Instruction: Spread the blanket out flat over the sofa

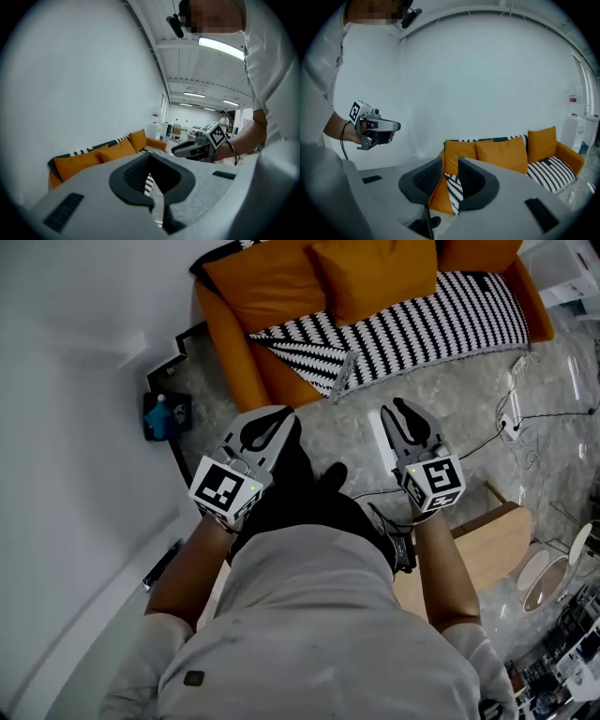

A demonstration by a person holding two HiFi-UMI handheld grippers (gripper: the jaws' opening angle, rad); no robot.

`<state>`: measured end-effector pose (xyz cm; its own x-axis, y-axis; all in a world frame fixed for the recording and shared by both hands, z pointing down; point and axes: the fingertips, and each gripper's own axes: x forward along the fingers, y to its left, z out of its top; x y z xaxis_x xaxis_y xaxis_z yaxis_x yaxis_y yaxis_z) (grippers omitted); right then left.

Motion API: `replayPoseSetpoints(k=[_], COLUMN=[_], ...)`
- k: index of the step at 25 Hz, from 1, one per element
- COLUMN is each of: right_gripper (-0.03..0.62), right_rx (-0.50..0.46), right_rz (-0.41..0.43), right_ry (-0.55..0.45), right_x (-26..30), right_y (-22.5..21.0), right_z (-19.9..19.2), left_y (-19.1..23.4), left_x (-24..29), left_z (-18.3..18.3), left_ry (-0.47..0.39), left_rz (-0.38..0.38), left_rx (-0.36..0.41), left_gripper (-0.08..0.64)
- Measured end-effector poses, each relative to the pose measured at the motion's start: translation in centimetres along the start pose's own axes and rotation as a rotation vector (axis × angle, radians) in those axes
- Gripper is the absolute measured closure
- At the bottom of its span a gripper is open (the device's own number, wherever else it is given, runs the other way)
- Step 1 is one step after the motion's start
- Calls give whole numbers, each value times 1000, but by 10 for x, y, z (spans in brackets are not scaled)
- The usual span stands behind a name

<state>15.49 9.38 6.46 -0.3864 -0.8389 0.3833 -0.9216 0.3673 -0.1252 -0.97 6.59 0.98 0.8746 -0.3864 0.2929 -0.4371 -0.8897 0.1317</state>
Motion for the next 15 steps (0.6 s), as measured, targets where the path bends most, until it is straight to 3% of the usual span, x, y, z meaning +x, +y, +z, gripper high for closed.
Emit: replayPoseSetpoints(k=[8, 12, 15], right_gripper=[463, 463, 461], right_rx=[69, 106, 149], right_rz=[-35, -48, -40], right_ry=[161, 248, 300], right_x=[128, 189, 232], right_y=[-78, -113, -131], right_z=[-90, -159, -213], left_y=[97, 133, 153], left_x=[75, 109, 133], left_z=[-70, -135, -177], left_ry=[91, 213, 238], left_rz=[-20, -23, -33], left_rx=[-34, -140, -172], left_gripper=[551, 551, 551])
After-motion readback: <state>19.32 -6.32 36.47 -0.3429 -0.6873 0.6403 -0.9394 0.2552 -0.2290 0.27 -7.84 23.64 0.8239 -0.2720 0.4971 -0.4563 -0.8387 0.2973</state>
